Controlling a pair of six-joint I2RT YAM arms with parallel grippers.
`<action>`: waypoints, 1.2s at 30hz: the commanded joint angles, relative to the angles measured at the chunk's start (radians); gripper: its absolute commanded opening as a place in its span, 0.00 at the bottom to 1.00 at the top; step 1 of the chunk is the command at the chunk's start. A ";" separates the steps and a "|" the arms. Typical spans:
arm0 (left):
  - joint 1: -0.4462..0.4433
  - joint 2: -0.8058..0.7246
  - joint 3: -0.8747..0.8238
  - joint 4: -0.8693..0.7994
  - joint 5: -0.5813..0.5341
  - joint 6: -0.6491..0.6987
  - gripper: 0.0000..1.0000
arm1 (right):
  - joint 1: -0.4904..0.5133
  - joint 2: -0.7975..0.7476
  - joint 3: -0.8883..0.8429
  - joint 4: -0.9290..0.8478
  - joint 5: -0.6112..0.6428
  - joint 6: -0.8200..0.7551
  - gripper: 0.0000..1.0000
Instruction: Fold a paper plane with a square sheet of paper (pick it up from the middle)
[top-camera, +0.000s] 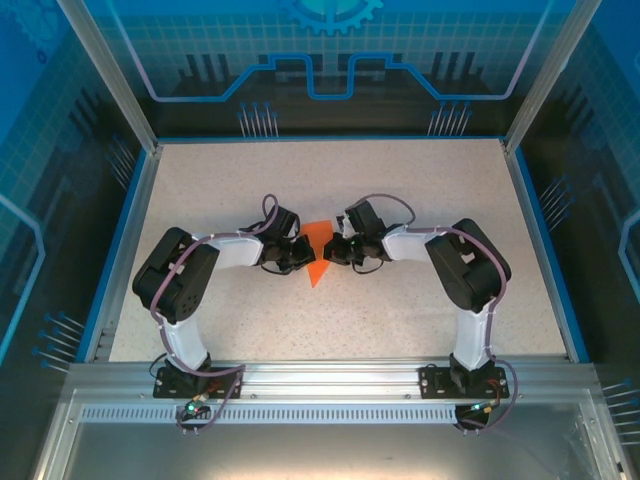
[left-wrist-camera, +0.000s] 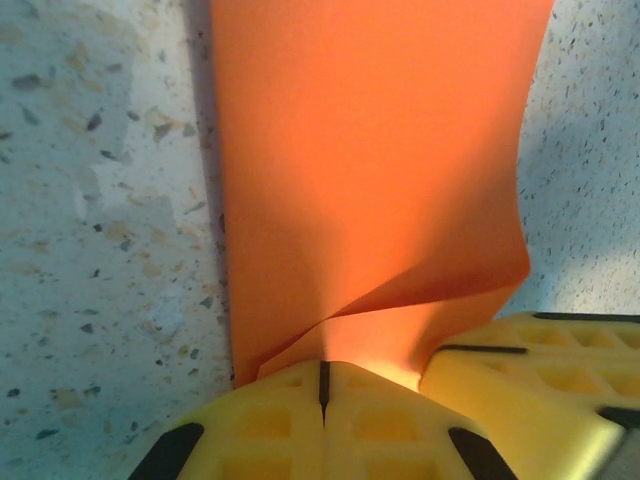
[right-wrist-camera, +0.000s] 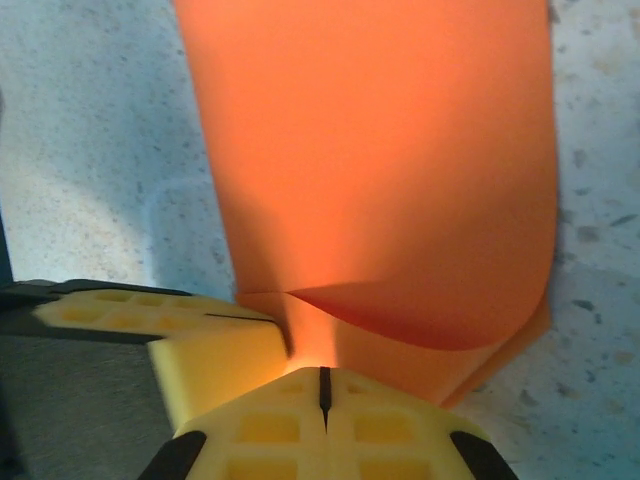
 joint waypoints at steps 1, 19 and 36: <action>-0.003 -0.007 -0.008 -0.096 -0.058 0.036 0.00 | -0.014 0.030 0.016 -0.082 0.036 0.017 0.00; -0.002 -0.008 -0.013 -0.113 -0.057 0.056 0.00 | -0.055 0.063 0.079 -0.068 0.018 0.035 0.00; -0.002 -0.009 -0.009 -0.117 -0.055 0.066 0.00 | -0.076 -0.020 0.082 -0.119 0.145 0.014 0.00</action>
